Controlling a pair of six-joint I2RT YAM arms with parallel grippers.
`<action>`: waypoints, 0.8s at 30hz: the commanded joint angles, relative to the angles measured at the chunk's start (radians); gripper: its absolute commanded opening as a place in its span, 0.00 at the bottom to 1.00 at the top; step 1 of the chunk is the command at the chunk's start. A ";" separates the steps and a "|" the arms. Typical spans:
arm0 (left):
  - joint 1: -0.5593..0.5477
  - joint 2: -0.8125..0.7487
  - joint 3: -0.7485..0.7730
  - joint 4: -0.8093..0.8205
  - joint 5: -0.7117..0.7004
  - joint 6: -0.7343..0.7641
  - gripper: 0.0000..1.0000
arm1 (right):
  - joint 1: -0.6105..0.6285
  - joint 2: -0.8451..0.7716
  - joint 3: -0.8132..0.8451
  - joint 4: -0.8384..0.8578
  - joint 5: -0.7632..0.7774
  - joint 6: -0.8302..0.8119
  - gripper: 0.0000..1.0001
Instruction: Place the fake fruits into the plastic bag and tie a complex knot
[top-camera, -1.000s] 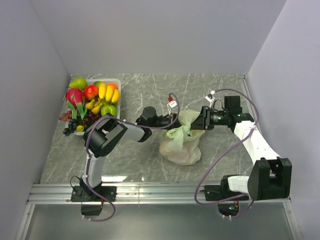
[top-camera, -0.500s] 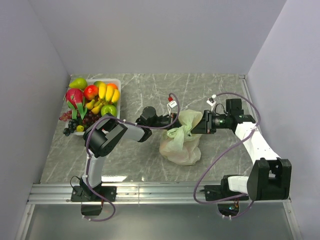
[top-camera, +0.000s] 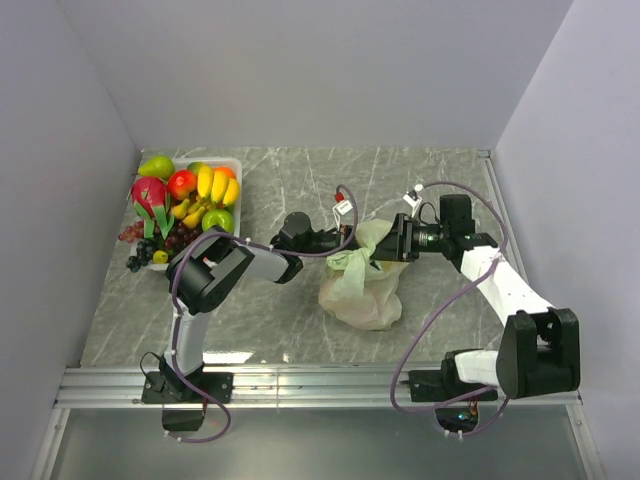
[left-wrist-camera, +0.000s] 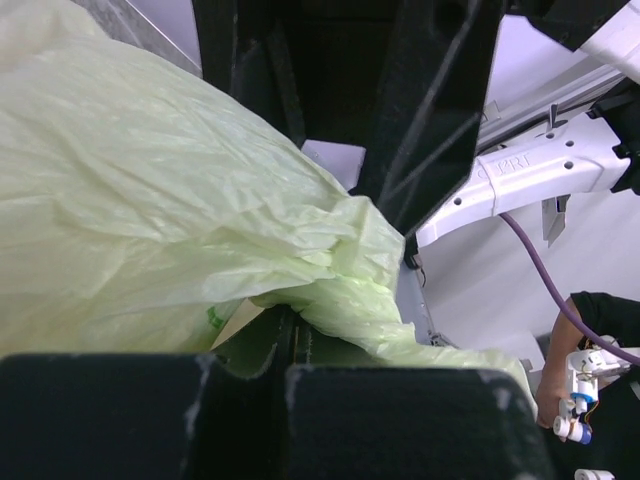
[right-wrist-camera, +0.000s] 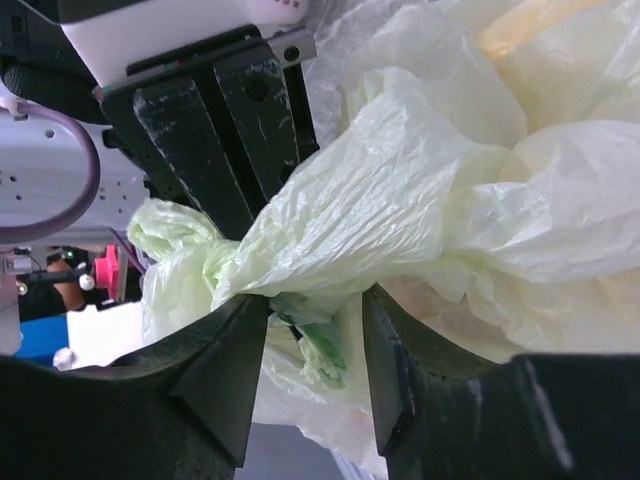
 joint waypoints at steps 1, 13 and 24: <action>-0.004 -0.005 0.031 0.079 -0.024 -0.011 0.01 | 0.025 -0.054 -0.044 0.021 -0.003 -0.010 0.54; -0.003 -0.009 0.035 0.104 -0.021 -0.022 0.00 | -0.071 -0.102 0.017 -0.252 -0.017 -0.206 0.48; -0.015 -0.011 0.038 0.093 0.007 0.008 0.01 | -0.071 -0.042 0.009 -0.102 -0.086 -0.072 0.40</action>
